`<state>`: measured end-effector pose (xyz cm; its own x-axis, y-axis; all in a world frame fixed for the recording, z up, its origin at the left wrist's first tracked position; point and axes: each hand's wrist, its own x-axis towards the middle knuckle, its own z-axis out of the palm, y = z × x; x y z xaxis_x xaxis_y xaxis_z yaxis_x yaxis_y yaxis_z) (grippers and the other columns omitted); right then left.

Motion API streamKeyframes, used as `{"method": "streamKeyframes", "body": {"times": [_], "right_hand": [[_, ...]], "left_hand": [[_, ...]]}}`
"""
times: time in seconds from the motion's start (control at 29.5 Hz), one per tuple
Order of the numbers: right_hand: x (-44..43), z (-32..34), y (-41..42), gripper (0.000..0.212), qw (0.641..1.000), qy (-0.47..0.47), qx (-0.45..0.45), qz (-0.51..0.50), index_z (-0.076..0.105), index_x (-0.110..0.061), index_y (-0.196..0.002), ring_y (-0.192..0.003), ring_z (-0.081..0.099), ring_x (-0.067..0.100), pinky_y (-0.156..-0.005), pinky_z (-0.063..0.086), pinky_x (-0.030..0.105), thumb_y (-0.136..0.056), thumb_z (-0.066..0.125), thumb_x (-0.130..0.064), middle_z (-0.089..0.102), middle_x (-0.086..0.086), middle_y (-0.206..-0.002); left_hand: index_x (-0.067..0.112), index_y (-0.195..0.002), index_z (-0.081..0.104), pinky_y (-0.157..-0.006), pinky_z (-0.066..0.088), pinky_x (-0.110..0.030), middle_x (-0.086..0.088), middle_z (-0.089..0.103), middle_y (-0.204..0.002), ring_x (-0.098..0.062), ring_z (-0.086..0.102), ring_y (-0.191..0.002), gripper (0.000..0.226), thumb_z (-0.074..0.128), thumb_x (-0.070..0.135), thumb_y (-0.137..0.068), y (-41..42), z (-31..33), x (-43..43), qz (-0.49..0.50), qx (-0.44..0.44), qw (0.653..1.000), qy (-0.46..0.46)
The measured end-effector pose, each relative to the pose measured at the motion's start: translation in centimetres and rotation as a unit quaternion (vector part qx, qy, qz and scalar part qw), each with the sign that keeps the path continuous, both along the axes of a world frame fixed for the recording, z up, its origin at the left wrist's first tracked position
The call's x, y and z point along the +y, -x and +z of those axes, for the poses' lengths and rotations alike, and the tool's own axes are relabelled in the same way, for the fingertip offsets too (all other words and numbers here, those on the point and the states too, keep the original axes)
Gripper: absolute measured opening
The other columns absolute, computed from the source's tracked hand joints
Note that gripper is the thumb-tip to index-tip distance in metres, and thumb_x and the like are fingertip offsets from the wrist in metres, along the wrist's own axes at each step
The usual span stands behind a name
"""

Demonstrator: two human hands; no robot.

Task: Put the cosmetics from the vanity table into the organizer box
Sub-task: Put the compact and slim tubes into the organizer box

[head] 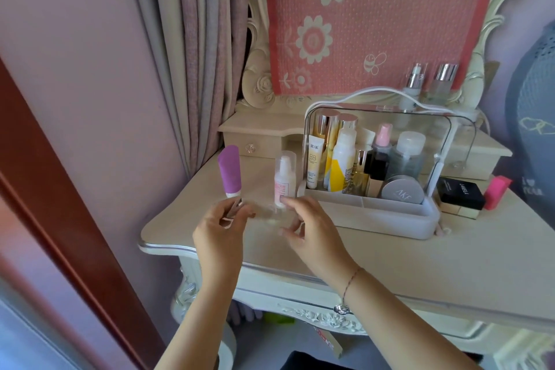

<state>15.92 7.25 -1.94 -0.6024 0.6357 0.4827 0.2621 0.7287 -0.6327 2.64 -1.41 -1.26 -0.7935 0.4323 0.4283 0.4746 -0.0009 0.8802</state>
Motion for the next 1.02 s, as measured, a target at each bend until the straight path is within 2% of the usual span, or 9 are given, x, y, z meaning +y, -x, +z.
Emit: {"method": "streamKeyframes", "body": {"times": [0.07,0.14,0.17,0.24,0.31,0.41,0.54,0.71,1.02], "right_hand": [[-0.1,1.0,0.7,0.045,1.000,0.001,0.008,0.025,0.057,-0.016,-0.124,-0.065,0.051,0.006,-0.070,0.042,0.010,-0.082,0.071,-0.017,0.052,-0.002,-0.110],[-0.1,2.0,1.0,0.026,0.999,-0.011,0.028,0.034,0.066,-0.016,-0.106,-0.063,0.053,0.011,-0.064,0.042,0.015,-0.082,0.071,-0.022,0.057,0.001,-0.097],[0.1,2.5,0.8,0.016,0.999,-0.020,0.041,0.024,0.069,-0.015,-0.095,-0.064,0.053,0.013,-0.061,0.041,0.017,-0.082,0.071,-0.024,0.060,0.002,-0.089],[0.9,3.3,0.1,0.014,0.997,-0.038,0.065,-0.026,0.068,-0.012,-0.078,-0.065,0.053,0.013,-0.058,0.039,0.020,-0.082,0.071,-0.025,0.060,0.002,-0.075],[2.3,4.2,-1.0,0.024,0.990,-0.032,0.096,-0.098,0.064,-0.009,-0.069,-0.061,0.054,0.015,-0.055,0.039,0.026,-0.083,0.068,-0.027,0.060,0.001,-0.066],[5.1,5.7,-2.5,0.025,0.962,0.024,0.186,-0.197,0.067,-0.004,-0.072,-0.065,0.064,0.023,-0.064,0.052,0.036,-0.084,0.062,-0.026,0.069,0.008,-0.068],[7.8,6.3,-2.4,0.026,0.945,0.037,0.199,-0.258,0.063,-0.002,-0.069,-0.065,0.066,0.025,-0.068,0.055,0.041,-0.087,0.062,-0.020,0.070,0.009,-0.066],[9.5,5.3,-1.0,0.031,0.948,0.033,0.136,-0.286,0.058,-0.004,-0.067,-0.063,0.063,0.026,-0.064,0.053,0.040,-0.088,0.060,-0.026,0.069,0.010,-0.065],[9.6,3.3,0.2,0.012,0.940,-0.001,0.126,-0.317,0.065,-0.007,-0.079,-0.065,0.063,0.022,-0.055,0.040,0.024,-0.087,0.064,-0.016,0.070,0.006,-0.071]], "left_hand": [[0.044,-0.075,0.065,-0.056,0.040,-0.006,0.016,0.068,-0.066,-0.001,0.059,-0.063,0.017,0.070,0.027,-0.076,-0.6,1.3,-0.2,-0.043,0.009,0.999,-0.017],[0.046,-0.070,0.064,-0.055,0.040,-0.006,0.022,0.069,-0.068,0.000,0.059,-0.060,0.021,0.072,0.027,-0.074,-1.3,2.3,0.2,-0.088,0.018,0.996,-0.023],[0.044,-0.072,0.065,-0.056,0.040,-0.006,0.023,0.069,-0.070,0.001,0.058,-0.060,0.018,0.073,0.028,-0.073,-1.7,2.6,0.6,-0.108,0.020,0.994,-0.029],[0.036,-0.085,0.068,-0.061,0.040,-0.006,0.019,0.070,-0.075,0.002,0.058,-0.067,0.014,0.073,0.034,-0.073,-2.4,2.8,1.5,-0.134,0.030,0.990,-0.040],[0.031,-0.103,0.064,-0.071,0.039,-0.003,0.018,0.066,-0.092,0.005,0.056,-0.085,0.033,0.064,0.049,-0.075,-3.2,2.5,2.6,-0.151,0.058,0.986,-0.028],[0.023,-0.119,0.057,-0.081,0.034,-0.002,0.010,0.059,-0.117,0.002,0.050,-0.103,0.042,0.051,0.048,-0.086,-4.3,1.1,4.3,-0.192,0.109,0.974,0.046],[0.010,-0.127,0.052,-0.102,0.033,-0.023,-0.006,0.048,-0.138,-0.019,0.043,-0.127,0.039,0.054,0.024,-0.091,-5.4,-1.8,5.9,-0.222,0.141,0.956,0.129],[0.011,-0.132,0.048,-0.097,0.025,-0.011,-0.003,0.039,-0.146,-0.016,0.040,-0.130,0.043,0.054,0.022,-0.091,-5.3,-3.0,6.4,-0.225,0.167,0.949,0.142],[0.015,-0.134,0.045,-0.093,0.026,-0.009,0.002,0.034,-0.148,-0.011,0.040,-0.129,0.045,0.052,0.024,-0.091,-5.1,-3.6,6.6,-0.221,0.181,0.949,0.133]]}}
